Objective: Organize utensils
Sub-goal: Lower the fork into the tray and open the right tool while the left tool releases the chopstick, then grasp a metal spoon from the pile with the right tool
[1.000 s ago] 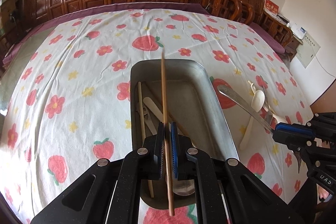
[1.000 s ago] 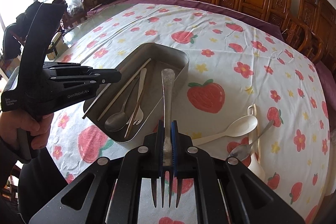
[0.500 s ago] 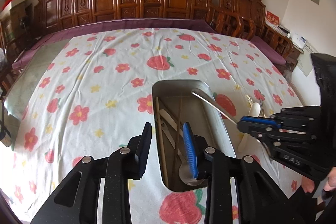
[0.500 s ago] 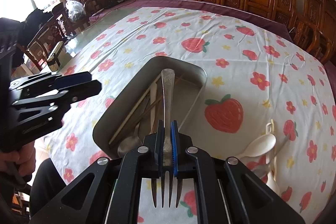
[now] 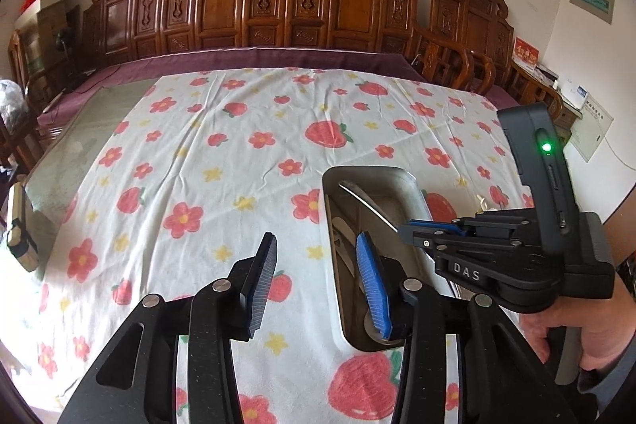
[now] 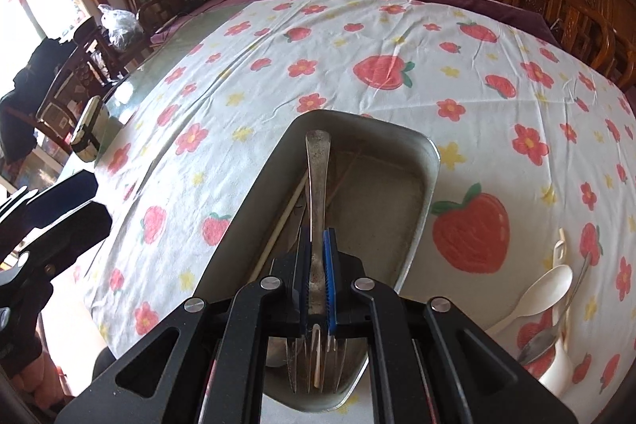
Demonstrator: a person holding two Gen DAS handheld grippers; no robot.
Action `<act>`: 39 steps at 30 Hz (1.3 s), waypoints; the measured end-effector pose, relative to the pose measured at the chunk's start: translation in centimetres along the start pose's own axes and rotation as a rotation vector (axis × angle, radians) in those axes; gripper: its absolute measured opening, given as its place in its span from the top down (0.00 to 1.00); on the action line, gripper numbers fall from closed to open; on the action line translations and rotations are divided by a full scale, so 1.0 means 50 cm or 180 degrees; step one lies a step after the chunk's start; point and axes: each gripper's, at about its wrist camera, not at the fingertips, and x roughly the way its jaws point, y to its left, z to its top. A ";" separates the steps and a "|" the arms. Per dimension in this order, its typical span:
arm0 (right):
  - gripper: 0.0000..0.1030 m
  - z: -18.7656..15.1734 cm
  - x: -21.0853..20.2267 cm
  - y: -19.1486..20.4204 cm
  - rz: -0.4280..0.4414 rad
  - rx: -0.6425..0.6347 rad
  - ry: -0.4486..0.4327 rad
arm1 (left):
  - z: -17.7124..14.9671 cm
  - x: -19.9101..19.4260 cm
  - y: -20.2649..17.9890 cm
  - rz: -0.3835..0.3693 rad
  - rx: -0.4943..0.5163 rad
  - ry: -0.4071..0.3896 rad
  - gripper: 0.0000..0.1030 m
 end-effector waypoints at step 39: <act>0.89 -0.160 -0.216 -0.199 -0.0219 -0.0065 -0.0527 | -0.020 -0.008 -0.056 -0.0113 -0.0046 -0.0075 0.16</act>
